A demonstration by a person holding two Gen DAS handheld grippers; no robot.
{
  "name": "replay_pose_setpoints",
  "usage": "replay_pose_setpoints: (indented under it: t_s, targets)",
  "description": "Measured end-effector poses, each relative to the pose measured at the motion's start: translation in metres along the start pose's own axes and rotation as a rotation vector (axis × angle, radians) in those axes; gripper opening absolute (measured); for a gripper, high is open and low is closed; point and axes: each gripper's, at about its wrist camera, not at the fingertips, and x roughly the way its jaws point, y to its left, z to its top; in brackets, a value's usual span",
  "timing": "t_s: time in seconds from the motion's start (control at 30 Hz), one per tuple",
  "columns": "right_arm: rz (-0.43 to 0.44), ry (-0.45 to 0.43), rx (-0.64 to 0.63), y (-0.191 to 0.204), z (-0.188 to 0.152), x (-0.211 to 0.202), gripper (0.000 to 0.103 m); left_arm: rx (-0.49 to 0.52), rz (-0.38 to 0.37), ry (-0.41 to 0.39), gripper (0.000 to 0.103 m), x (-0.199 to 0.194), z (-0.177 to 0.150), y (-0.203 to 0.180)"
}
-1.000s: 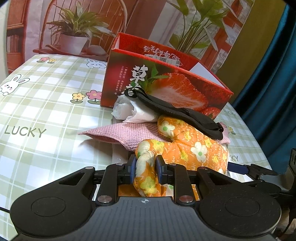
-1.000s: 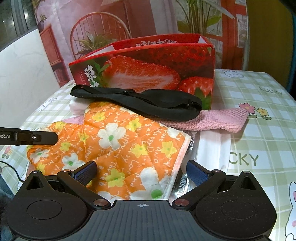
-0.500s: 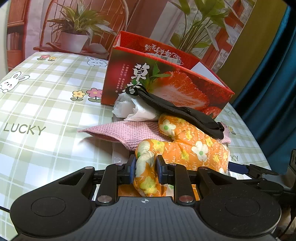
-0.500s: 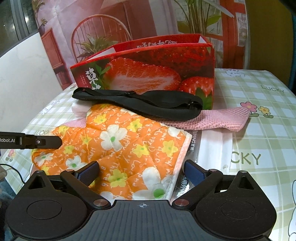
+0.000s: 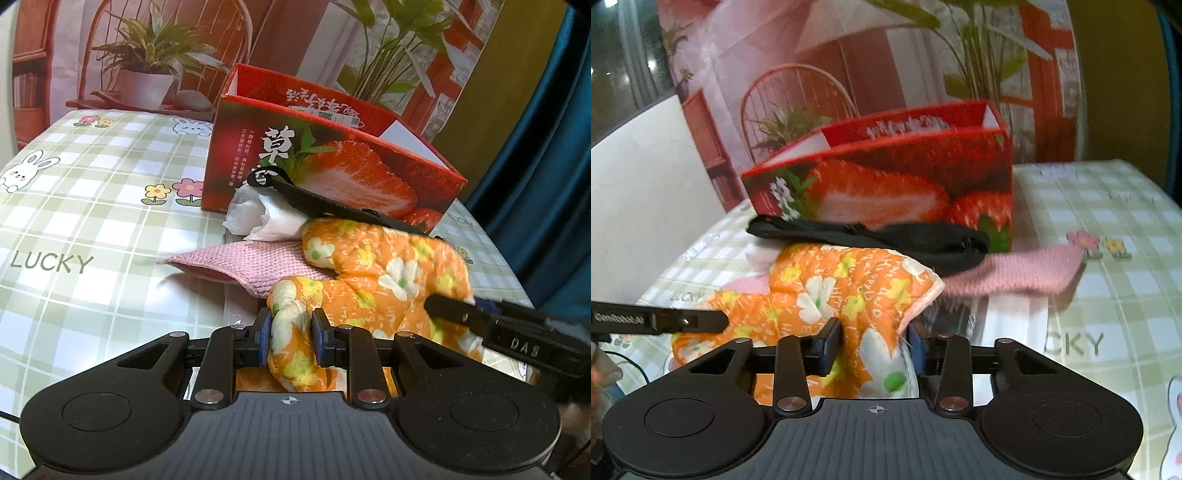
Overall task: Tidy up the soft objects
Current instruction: 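Grasp the orange cloth with the right gripper while the left gripper holds it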
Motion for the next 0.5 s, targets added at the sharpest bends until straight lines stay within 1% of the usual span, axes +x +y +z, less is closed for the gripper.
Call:
replay_pose_setpoints:
  t_s: [0.13,0.23,0.33,0.47,0.5]
  targets:
    - [0.012,-0.032,-0.062,0.008,0.014,-0.001,0.025,0.006,-0.004,0.000,0.024,0.000,-0.001,0.000]
    - [0.014,-0.064,-0.107,0.012,0.025,0.002,0.025,0.013,-0.007,0.006,0.024,0.002,-0.001,0.001]
    - [0.006,-0.072,-0.138,0.015,0.030,0.010,0.025,0.013,-0.006,0.010,0.025,0.004,-0.002,0.002]
    - [0.001,-0.059,-0.119,0.011,0.023,0.021,0.026,0.009,-0.010,0.015,0.025,0.005,-0.002,0.004]
    - [0.003,-0.053,-0.106,0.008,0.020,0.023,0.030,0.008,-0.011,0.016,0.025,0.005,-0.002,0.004]
